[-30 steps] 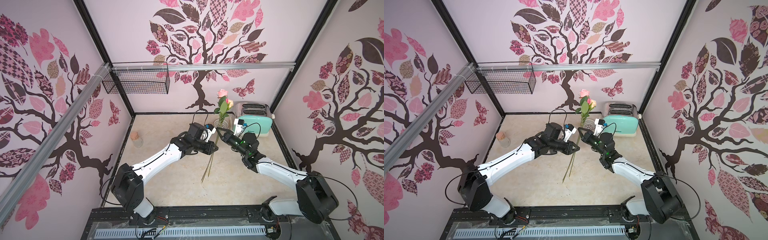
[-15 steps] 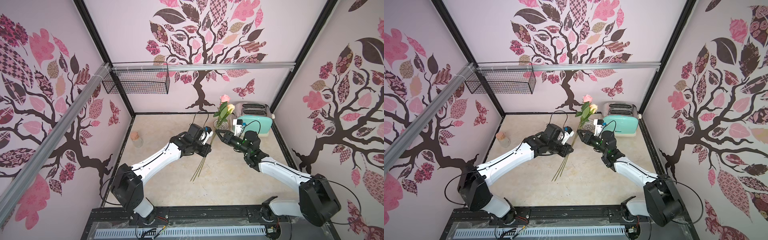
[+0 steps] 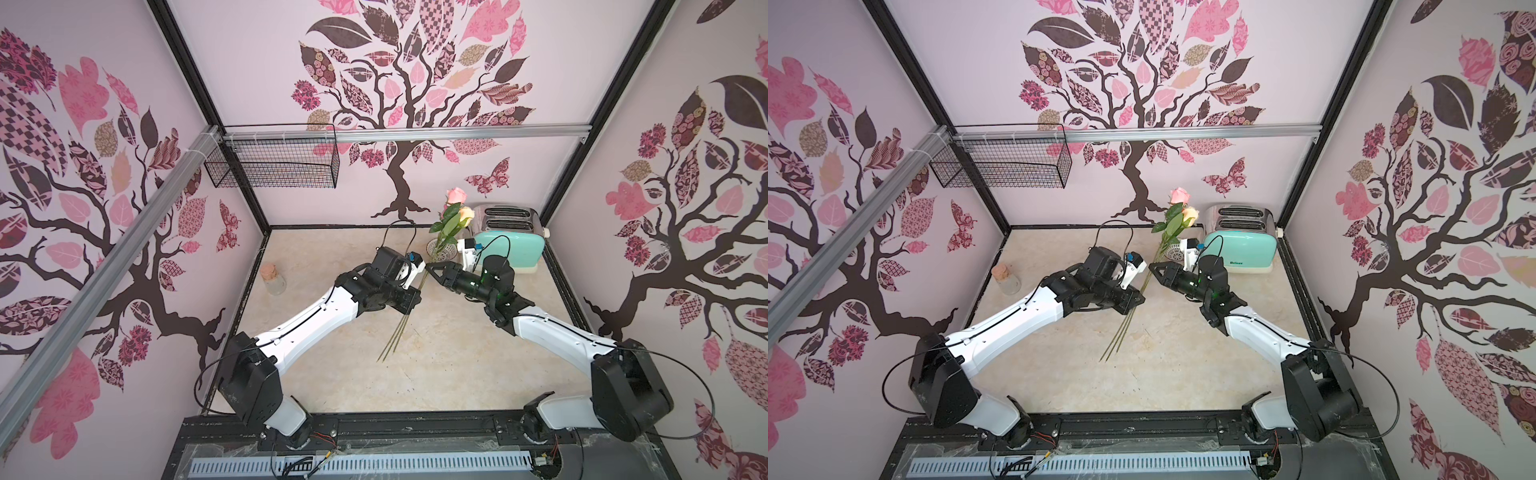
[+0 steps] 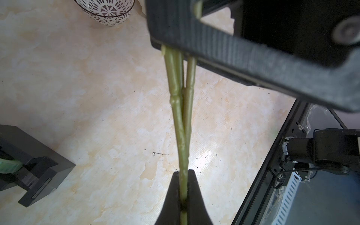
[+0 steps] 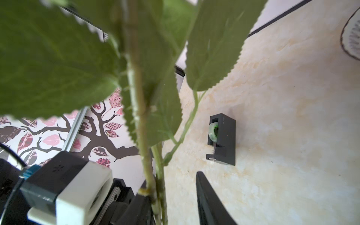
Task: Wrap bouquets with tape
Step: Pick up the unwrapped bouquet from the center of the board.
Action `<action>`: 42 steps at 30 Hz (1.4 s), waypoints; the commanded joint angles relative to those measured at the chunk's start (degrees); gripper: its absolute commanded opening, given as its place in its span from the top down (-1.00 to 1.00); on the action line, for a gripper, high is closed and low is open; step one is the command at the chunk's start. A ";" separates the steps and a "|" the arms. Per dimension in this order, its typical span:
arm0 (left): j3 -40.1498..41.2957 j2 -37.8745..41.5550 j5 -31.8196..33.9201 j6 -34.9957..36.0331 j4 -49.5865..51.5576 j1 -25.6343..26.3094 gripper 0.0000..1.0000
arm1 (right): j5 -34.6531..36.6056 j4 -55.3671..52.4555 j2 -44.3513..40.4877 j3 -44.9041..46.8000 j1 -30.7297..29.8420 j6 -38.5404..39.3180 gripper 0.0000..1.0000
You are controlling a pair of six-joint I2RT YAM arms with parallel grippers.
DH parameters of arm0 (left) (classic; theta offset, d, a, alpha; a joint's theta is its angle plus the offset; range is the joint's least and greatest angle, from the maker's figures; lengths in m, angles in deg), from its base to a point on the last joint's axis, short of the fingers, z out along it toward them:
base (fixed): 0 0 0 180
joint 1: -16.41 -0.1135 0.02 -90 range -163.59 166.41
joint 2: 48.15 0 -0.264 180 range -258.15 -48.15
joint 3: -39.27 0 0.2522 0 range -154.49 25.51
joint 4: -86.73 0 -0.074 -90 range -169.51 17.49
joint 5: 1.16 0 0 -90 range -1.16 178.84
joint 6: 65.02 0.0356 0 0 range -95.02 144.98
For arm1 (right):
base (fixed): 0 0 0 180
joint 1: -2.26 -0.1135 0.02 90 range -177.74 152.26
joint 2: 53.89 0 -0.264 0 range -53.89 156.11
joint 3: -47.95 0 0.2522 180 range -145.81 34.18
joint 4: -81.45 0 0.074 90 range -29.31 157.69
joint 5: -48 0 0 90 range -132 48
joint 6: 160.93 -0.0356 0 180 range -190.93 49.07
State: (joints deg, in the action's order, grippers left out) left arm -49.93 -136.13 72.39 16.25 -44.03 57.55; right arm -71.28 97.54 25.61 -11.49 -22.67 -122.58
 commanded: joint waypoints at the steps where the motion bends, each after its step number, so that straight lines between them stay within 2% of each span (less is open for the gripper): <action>1: -1.82 0.76 -1.62 1.31 -0.09 0.00 1.00 | -4.17 1.27 1.82 -2.05 0.29 -0.46 0.41; 2: -1.90 0.71 -1.67 1.42 0.12 -0.01 1.00 | -4.44 0.95 1.88 -2.18 0.29 -0.27 0.47; 11: -2.06 0.36 -2.61 2.52 0.65 -0.01 1.00 | -7.08 0.72 3.72 -3.19 0.31 -0.28 0.52; 16: -2.21 0.18 -1.98 2.58 0.95 -0.01 1.00 | -7.95 1.14 4.66 -3.48 0.26 -0.83 1.00; 24: -2.26 1.07 0.67 0.87 0.45 -0.17 1.00 | -6.34 2.25 3.62 -2.20 0.32 -1.12 1.00; 26: -2.09 1.62 1.06 -0.88 -0.12 -0.65 0.55 | -5.64 3.05 3.06 -1.52 0.40 -1.27 1.00; 29: -1.02 3.36 -0.57 -4.59 -1.55 -2.67 0.18 | -4.60 3.46 2.49 -0.80 0.53 -1.16 1.00; 35: 5.24 10.38 -2.22 -13.71 -4.72 -11.32 -0.01 | -1.97 5.62 0.83 2.48 1.72 -1.59 1.00; 37: 6.41 11.59 0.42 -15.16 -3.33 -13.44 -0.11 | -0.84 7.26 0.02 4.00 2.07 -1.95 1.00; 42: 6.13 9.55 9.75 -16.58 3.47 -15.22 -0.07 | 3.37 10.13 -2.19 7.31 2.59 -1.79 1.00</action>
State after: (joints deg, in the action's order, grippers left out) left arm -44.83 -124.85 76.30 2.15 -44.97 42.56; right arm -71.30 103.24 26.79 -4.69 -20.51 -124.53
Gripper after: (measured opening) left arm 0.539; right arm 0.072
